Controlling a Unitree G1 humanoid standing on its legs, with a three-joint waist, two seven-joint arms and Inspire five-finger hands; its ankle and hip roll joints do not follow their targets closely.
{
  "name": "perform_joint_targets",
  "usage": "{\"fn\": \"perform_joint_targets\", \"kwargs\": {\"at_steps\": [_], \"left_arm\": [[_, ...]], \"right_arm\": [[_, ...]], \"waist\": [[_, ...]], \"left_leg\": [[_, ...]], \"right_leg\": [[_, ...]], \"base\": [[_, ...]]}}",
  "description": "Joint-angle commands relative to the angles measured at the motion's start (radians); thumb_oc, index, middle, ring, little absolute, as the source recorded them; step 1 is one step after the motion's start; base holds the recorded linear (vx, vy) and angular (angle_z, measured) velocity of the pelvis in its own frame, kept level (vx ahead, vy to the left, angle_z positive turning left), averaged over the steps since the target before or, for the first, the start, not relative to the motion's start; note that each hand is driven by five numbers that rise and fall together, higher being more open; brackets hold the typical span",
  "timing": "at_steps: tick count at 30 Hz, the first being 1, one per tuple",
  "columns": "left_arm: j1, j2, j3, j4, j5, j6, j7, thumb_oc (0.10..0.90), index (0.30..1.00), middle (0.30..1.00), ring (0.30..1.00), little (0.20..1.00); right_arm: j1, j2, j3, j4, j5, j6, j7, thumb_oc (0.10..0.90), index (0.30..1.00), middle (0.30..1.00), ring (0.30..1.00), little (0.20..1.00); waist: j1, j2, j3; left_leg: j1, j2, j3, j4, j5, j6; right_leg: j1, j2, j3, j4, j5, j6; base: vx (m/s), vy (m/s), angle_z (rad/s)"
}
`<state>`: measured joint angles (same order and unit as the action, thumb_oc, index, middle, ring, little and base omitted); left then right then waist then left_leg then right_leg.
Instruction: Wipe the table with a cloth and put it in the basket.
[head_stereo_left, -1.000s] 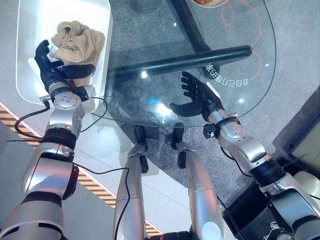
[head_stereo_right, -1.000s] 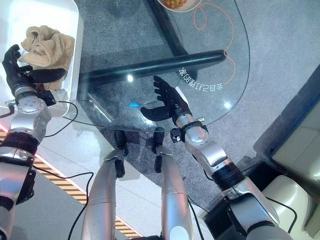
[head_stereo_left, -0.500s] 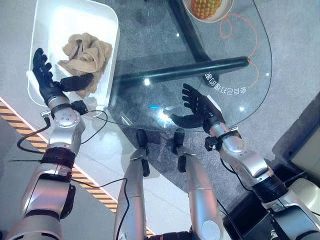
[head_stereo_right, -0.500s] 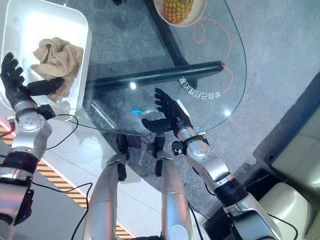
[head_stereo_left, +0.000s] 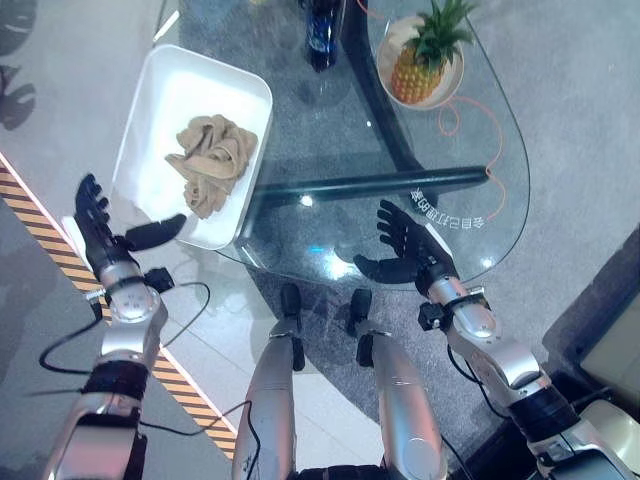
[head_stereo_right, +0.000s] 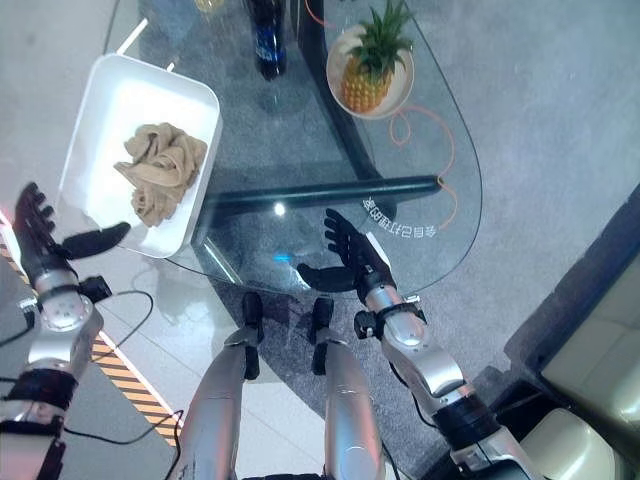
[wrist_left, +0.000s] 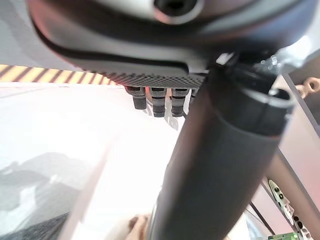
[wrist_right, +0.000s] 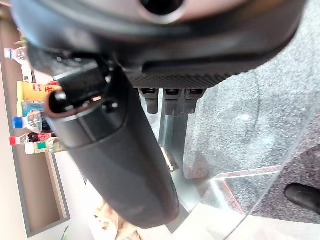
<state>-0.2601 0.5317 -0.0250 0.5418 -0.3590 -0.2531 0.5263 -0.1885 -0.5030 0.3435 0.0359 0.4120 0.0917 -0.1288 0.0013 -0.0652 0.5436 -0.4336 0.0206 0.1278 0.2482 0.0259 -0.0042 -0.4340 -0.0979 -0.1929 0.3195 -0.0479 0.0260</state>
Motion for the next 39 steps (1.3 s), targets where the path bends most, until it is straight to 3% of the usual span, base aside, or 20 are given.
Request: {"fn": "perform_joint_targets", "kwargs": {"at_steps": [1,7,12,15,25,33,39], "left_arm": [[0.038,0.001,0.021,-0.086,0.077,-0.075,-0.03,0.8,0.9,0.9,0.9,0.9],[0.218,-0.082,-0.082,-0.086,0.1,-0.047,-0.207,0.8,0.9,0.9,0.9,0.9],[0.333,-0.158,-0.149,-0.003,0.079,-0.015,-0.304,0.8,0.9,0.9,0.9,0.9],[0.346,-0.183,-0.171,0.059,0.084,0.006,-0.322,0.8,0.9,0.9,0.9,0.9],[0.299,-0.263,-0.213,0.441,0.078,0.066,-0.36,0.8,0.9,0.9,0.9,0.9],[0.267,-0.304,-0.205,0.664,0.076,0.127,-0.419,0.8,0.9,0.9,0.9,0.9],[0.249,-0.317,-0.183,0.717,0.09,0.123,-0.435,0.8,0.9,0.9,0.9,0.9]], "right_arm": [[0.04,0.008,-0.06,-0.07,-0.052,-0.104,0.026,0.8,0.9,0.9,0.9,0.9],[0.159,0.055,-0.064,0.079,-0.142,-0.089,0.06,0.8,0.9,0.9,0.9,0.9],[0.25,0.105,-0.061,0.291,-0.073,-0.076,0.134,0.8,0.9,0.9,0.9,0.9],[0.252,0.134,-0.048,0.39,-0.063,-0.059,0.136,0.8,0.9,0.9,0.9,0.9],[0.187,0.209,-0.025,0.942,-0.23,-0.072,0.144,0.8,0.9,0.9,0.9,0.9],[0.178,0.269,-0.074,1.179,-0.204,-0.035,0.188,0.8,0.9,0.9,0.9,0.9],[0.172,0.28,-0.107,1.256,-0.228,-0.011,0.185,0.8,0.9,0.9,0.9,0.9]], "waist": [[0.023,0.008,-0.024],[0.029,0.012,-0.099],[0.038,0.017,-0.196],[0.043,0.018,-0.231],[0.056,0.033,-0.357],[0.041,0.041,-0.414],[0.031,0.048,-0.434]], "left_leg": [[0.093,-0.047,0.025,-0.024,-0.075,0.006],[0.193,-0.048,0.001,-0.086,-0.056,-0.009],[0.308,-0.039,-0.016,-0.157,-0.048,-0.021],[0.339,-0.034,-0.023,-0.173,-0.046,-0.024],[0.452,-0.014,-0.044,-0.234,-0.045,-0.032],[0.504,-0.008,-0.045,-0.283,-0.045,-0.029],[0.53,-0.001,-0.035,-0.317,-0.041,-0.031]], "right_leg": [[0.058,0.034,-0.001,-0.012,-0.03,0.042],[0.192,0.016,-0.027,-0.097,-0.02,0.041],[0.338,0.01,-0.052,-0.193,-0.003,0.042],[0.374,0.009,-0.06,-0.213,0.003,0.041],[0.49,0.011,-0.075,-0.281,0.011,0.042],[0.53,0.015,-0.058,-0.316,0.013,0.049],[0.544,0.017,-0.046,-0.337,0.02,0.053]], "base": [[-0.01,-0.075,0.04],[0.04,-0.086,0.06],[0.1,-0.115,0.06],[0.07,-0.094,0.13],[0.07,-0.069,0.07],[0.01,-0.009,0.0],[0.02,-0.004,-0.04]]}}
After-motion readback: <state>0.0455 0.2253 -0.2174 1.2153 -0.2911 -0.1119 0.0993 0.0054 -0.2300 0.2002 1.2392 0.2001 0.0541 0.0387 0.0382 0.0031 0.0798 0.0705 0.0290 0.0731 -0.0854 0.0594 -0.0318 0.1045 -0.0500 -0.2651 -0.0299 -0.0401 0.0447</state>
